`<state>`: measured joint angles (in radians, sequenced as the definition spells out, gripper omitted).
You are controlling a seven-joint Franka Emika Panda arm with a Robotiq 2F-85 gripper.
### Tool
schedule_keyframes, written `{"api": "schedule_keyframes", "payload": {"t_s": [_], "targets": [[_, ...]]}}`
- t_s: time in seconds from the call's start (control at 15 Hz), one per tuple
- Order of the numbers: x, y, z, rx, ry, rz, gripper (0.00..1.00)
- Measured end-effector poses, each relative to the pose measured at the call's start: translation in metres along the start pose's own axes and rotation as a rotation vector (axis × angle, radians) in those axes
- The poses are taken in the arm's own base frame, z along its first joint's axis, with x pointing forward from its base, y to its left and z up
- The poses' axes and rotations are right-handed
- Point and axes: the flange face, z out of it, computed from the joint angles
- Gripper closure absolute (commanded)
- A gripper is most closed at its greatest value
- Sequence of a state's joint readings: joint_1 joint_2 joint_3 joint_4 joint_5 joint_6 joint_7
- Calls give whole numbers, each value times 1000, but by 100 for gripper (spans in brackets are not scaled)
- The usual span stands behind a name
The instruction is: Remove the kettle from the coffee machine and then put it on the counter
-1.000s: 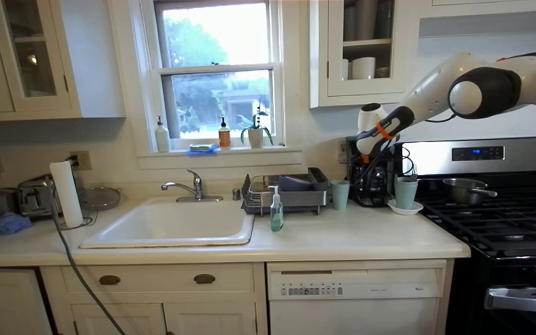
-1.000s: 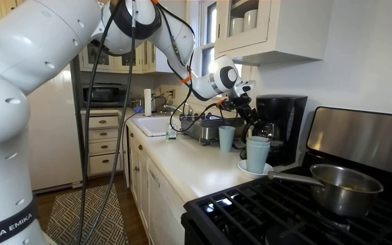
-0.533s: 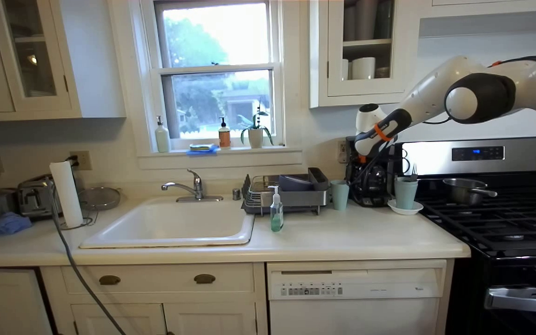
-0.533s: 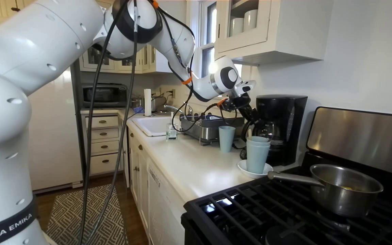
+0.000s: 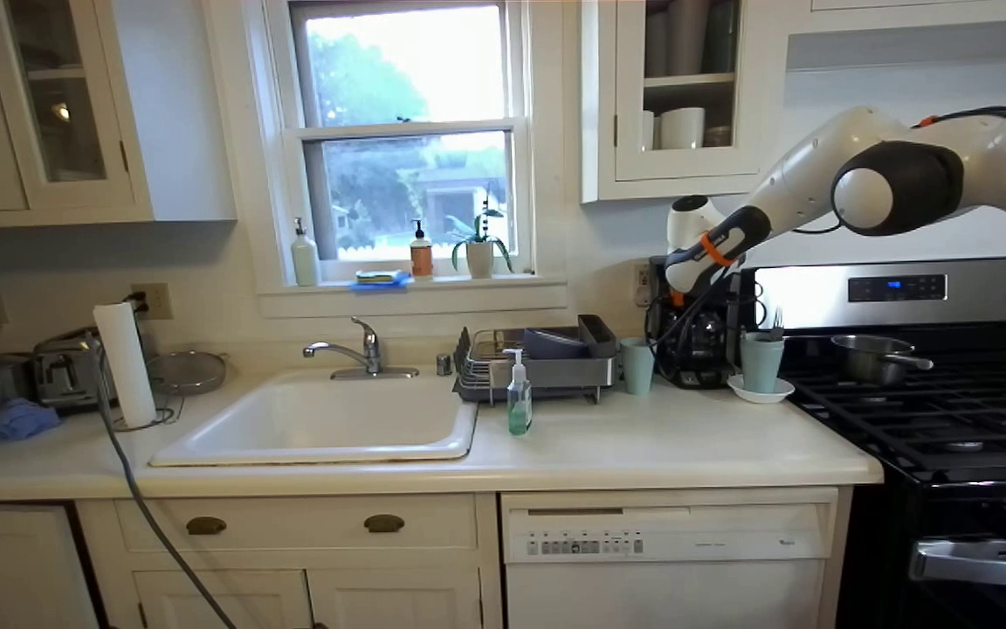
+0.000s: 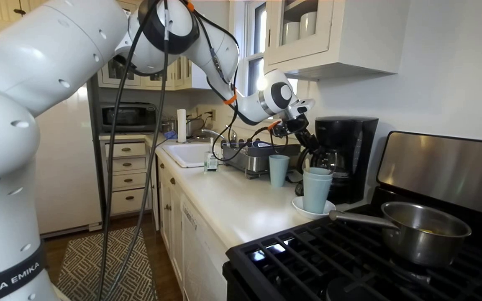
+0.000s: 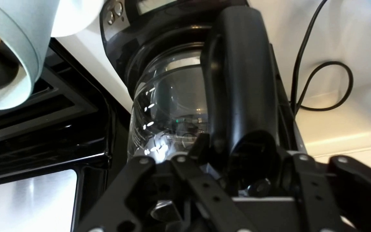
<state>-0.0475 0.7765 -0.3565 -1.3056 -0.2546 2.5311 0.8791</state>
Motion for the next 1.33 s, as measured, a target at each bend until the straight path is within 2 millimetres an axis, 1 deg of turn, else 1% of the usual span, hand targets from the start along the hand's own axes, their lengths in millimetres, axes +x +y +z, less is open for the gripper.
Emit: {"api": "schedule_keyframes", "payload": {"t_s": [0.13, 0.2, 0.33, 0.4, 0.47, 0.53, 0.6, 0.67, 0.87, 1.0, 1.33], "targets": [[0, 0, 0, -1, 0, 7, 83], [0, 0, 0, -2, 0, 11, 83], [-1, -1, 0, -12, -3, 17, 73], [-3, -1, 0, -21, -9, 17, 64], [-4, -2, -1, -31, -13, 18, 46], [-5, -2, -1, -36, -13, 17, 53], [-5, -2, -2, -41, -14, 16, 55], [-5, -2, -1, -45, -15, 15, 54], [-8, -1, 4, -54, -21, 12, 81], [-9, -1, 4, -58, -25, 11, 92], [-8, 0, 3, -64, -24, 13, 92]]}}
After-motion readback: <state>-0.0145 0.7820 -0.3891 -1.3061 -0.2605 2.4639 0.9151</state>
